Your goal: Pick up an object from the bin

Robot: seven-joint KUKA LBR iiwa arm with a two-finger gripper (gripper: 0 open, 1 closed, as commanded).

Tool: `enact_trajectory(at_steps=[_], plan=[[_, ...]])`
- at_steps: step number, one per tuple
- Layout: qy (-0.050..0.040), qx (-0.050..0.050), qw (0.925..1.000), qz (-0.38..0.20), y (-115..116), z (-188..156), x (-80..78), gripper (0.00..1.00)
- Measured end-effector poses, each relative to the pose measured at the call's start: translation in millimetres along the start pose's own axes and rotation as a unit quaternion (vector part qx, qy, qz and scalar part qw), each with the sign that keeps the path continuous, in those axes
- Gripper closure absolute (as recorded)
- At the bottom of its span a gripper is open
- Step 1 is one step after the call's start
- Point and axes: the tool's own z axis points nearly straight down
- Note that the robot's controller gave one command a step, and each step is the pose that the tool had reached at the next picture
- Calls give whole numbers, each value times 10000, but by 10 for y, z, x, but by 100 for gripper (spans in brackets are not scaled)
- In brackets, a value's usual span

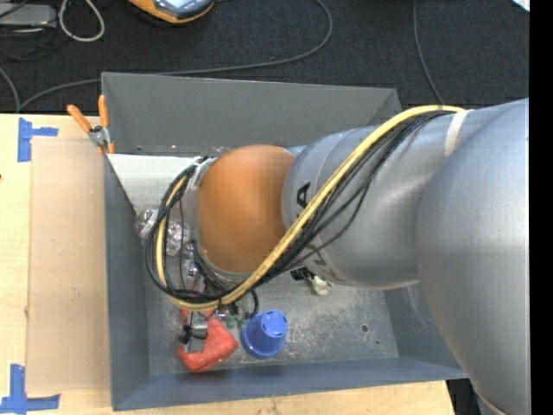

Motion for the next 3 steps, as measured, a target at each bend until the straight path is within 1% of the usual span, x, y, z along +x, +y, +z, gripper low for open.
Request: enact_trajectory(at_steps=[1,2,3], plan=[[0,0,10000,1,0,0,0,0],[0,1,9964,-842,29,449,158,0],[19,8,10000,90,-526,379,143,0]])
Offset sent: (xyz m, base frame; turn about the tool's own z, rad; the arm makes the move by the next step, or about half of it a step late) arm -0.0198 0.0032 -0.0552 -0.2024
